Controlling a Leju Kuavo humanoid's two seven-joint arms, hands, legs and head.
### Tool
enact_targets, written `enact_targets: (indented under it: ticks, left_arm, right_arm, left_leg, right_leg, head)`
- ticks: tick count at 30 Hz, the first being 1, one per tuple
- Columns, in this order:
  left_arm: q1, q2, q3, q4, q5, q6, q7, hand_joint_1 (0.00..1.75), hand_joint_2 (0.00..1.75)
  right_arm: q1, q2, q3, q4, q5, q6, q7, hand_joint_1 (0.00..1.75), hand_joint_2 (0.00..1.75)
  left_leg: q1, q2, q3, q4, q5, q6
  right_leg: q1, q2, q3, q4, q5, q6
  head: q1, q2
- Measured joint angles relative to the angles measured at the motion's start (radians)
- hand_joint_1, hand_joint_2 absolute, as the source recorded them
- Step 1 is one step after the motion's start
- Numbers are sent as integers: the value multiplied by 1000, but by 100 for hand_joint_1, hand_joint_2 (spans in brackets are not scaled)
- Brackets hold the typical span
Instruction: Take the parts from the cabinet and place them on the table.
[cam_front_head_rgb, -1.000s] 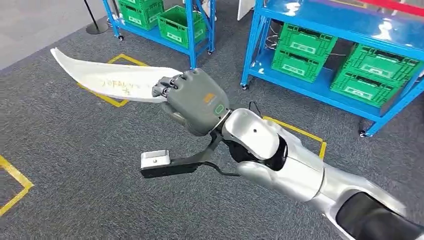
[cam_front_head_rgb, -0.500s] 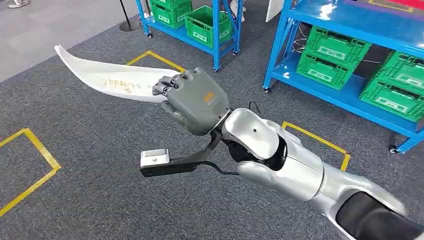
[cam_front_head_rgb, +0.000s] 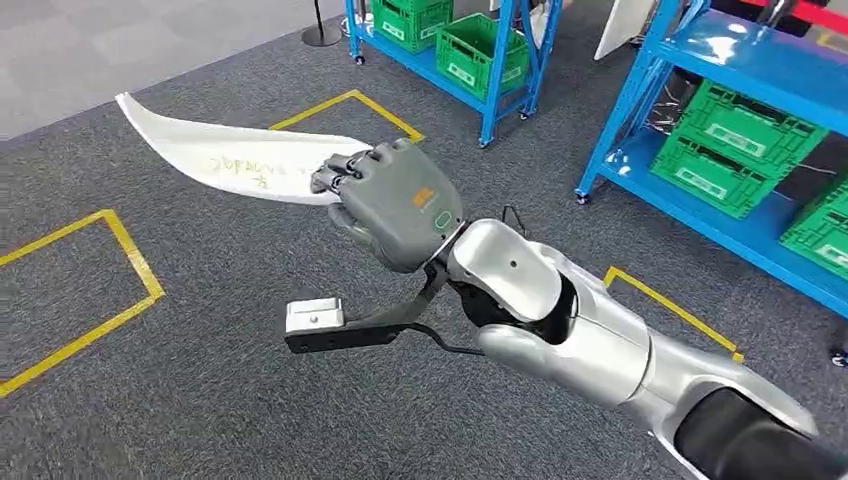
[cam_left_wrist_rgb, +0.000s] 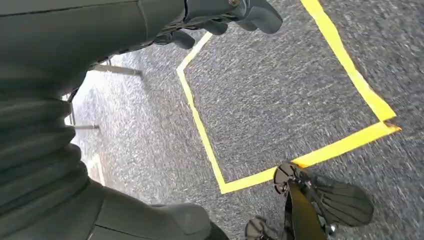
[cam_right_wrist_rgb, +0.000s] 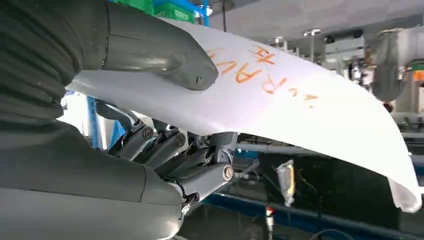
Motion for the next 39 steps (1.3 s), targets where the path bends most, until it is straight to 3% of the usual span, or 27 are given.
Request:
enact_targets:
  ticks: [2,3,4,5,7,8,9,11,12,14,15,16,18,19,20,21,22,26,28,29,31,32,33,35,36,37,39]
  left_arm:
    - [1,1,0,0,-1,0,0,0,175]
    - [1,1,0,0,-2,0,0,0,175]
    - [0,0,0,0,-2,0,-1,0,175]
    - [-1,-1,0,0,-2,0,-1,0,175]
    - [0,-1,0,0,-4,0,-1,0,175]
    - [2,-1,0,0,-4,0,-1,0,175]
    - [4,-1,0,0,-5,0,-1,0,175]
    - [6,1,0,0,-5,0,-1,0,175]
    - [4,1,0,0,-5,0,-2,0,175]
    - [2,1,0,0,-6,0,-2,0,175]
    - [2,1,0,0,-6,0,-2,0,175]
    - [4,1,0,0,-6,0,-2,0,175]
    - [6,1,0,0,-6,0,-3,0,175]
    - [5,1,0,0,-6,0,-3,0,175]
    - [2,-2,0,0,-6,0,-4,0,175]
    - [0,-2,0,0,-6,-2,-4,0,175]
    - [-1,-2,0,0,-6,-2,-4,0,175]
    - [-1,-2,0,0,-6,-2,-4,0,175]
    - [0,-1,0,0,-7,-2,-4,0,175]
    - [-3,-1,0,0,-7,-2,-3,0,175]
    - [-3,-2,0,0,-7,-2,-3,0,175]
    - [-1,-2,0,0,-7,-2,-2,0,175]
    - [0,-1,0,0,-7,-2,-2,0,175]
    - [0,-2,0,0,-9,-2,-1,0,175]
    - [-2,-3,0,0,-12,-2,1,0,175]
    - [-2,-5,0,0,-13,-2,3,0,175]
    - [-2,-6,0,0,-13,-2,4,0,175]
  right_arm:
    - [0,0,0,0,0,1,0,175,175]
    - [-1,0,0,0,0,1,0,175,175]
    - [-3,0,0,0,0,1,0,175,175]
    - [-5,0,0,0,0,1,0,175,175]
    - [-7,0,0,0,0,0,0,175,175]
    - [-7,0,0,0,0,1,0,175,175]
    - [-7,0,0,0,1,0,0,175,175]
    - [-8,0,0,0,1,0,-3,175,175]
    - [-9,0,0,0,1,0,-3,175,175]
    - [-5,-1,0,0,1,0,-3,175,175]
    - [-3,-1,0,0,1,0,-3,175,175]
    - [-1,-1,1,0,1,0,-3,175,175]
    - [-1,-2,1,0,1,0,-3,175,175]
    - [-1,-2,1,0,1,0,-3,175,175]
    - [-2,-2,0,0,1,0,-3,175,175]
    - [-3,-2,0,0,1,1,-3,175,175]
    - [-4,-2,0,-2,1,0,-3,175,175]
    - [-4,-2,0,-2,1,0,-3,175,175]
    - [-4,-2,0,-3,1,0,-2,175,175]
    - [-3,-4,-2,-7,1,0,2,175,175]
    - [5,-7,-2,-7,3,1,4,175,175]
    - [10,-8,-2,-7,5,2,8,175,175]
    - [14,-8,-2,-7,8,3,16,175,175]
    - [14,-8,-2,-9,18,6,23,175,175]
    - [14,-8,-4,-11,22,7,26,175,175]
    - [16,-8,-8,-14,23,9,27,175,175]
    - [16,-8,-10,-18,26,13,30,175,175]
  left_leg:
    - [0,-23,0,4,0,0]
    - [0,-35,1,5,0,-1]
    - [1,-45,0,6,0,-3]
    - [-4,-52,-4,9,0,-10]
    - [2,-66,-8,6,2,-23]
    - [5,-74,-7,1,5,-30]
    - [3,-81,-13,-2,7,-37]
    - [-1,-14,-28,39,-21,-39]
    - [1,11,-60,106,-61,-43]
    - [6,21,-136,264,-129,-53]
    - [8,22,-155,302,-134,-56]
    - [10,23,-149,291,-116,-59]
    - [15,39,-76,156,-43,-65]
    - [16,67,-21,59,-6,-67]
    - [11,102,1,7,-16,-62]
    - [9,85,7,3,-9,-47]
    - [9,79,3,7,-8,-40]
    - [8,76,2,7,-7,-39]
    - [4,61,-1,7,-6,-27]
    - [12,31,0,0,5,-6]
    - [11,9,-4,1,6,-5]
    - [11,-2,-5,2,7,-5]
    - [11,-13,-5,3,7,-5]
    - [11,-36,-5,6,9,-9]
    - [12,-45,-6,6,11,-12]
    - [6,-54,-10,8,10,-21]
    - [10,-66,-12,2,15,-33]
  right_leg:
    - [0,5,35,-89,70,-8]
    - [0,16,79,-184,119,-13]
    - [0,43,126,-279,156,-19]
    - [2,63,136,-307,140,-18]
    - [6,46,135,-311,145,-19]
    - [10,40,135,-311,145,-25]
    - [4,32,143,-320,152,-34]
    - [0,13,150,-333,161,-44]
    - [1,3,150,-333,161,-50]
    - [2,-20,148,-333,160,-52]
    - [2,-30,148,-333,159,-52]
    - [2,-40,148,-333,159,-51]
    - [0,-57,148,-330,155,-46]
    - [0,-65,149,-324,152,-41]
    - [3,-70,148,-319,147,-34]
    - [7,-77,146,-314,143,-26]
    - [8,-82,147,-316,144,-22]
    - [9,-85,148,-316,144,-21]
    - [5,-99,152,-320,145,-11]
    - [-4,-5,75,-147,45,9]
    - [-3,1,1,-4,-2,9]
    - [-4,2,-9,7,8,7]
    - [-4,3,7,-30,39,3]
    - [-4,18,95,-208,126,-7]
    - [-4,55,143,-299,148,-14]
    - [3,62,144,-312,141,-12]
    - [6,45,143,-313,145,-18]
  head:
    - [0,0]
    - [0,0]
    - [0,0]
    - [-1,0]
    - [-1,0]
    - [1,0]
    - [0,0]
    - [-6,0]
    - [-6,0]
    - [-5,0]
    - [-5,0]
    - [-5,0]
    - [-5,0]
    - [-5,0]
    - [-6,0]
    - [-2,0]
    - [-2,0]
    - [-2,0]
    - [-2,0]
    - [3,0]
    - [3,0]
    - [4,0]
    - [4,0]
    - [4,0]
    - [4,0]
    - [3,0]
    - [3,0]
